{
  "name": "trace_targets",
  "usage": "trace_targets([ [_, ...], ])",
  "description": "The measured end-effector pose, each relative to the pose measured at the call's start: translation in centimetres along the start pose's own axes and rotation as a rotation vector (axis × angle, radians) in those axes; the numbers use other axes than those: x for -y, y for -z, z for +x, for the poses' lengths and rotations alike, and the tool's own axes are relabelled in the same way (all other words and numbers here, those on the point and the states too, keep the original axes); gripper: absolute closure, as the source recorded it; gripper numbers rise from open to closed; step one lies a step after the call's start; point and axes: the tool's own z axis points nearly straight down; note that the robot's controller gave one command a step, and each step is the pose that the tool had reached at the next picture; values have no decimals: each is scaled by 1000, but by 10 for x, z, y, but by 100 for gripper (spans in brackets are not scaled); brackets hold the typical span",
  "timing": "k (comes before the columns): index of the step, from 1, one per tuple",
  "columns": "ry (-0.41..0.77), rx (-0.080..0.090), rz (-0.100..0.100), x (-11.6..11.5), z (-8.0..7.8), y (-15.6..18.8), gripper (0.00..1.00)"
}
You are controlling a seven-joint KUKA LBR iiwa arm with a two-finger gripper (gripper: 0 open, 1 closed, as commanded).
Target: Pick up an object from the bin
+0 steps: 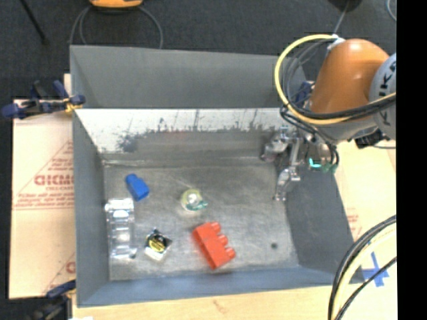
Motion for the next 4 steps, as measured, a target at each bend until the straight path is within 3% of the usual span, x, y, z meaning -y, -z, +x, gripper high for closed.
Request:
trace_targets([
  [1, 180, 3, -3, -80, -19, -66, 0],
  [2, -108, 3, -3, -115, 19, -84, 0],
  [3, -71, 10, -1, -153, -27, -118, 0],
  [4, -148, 11, -3, -174, -38, -117, 0],
])
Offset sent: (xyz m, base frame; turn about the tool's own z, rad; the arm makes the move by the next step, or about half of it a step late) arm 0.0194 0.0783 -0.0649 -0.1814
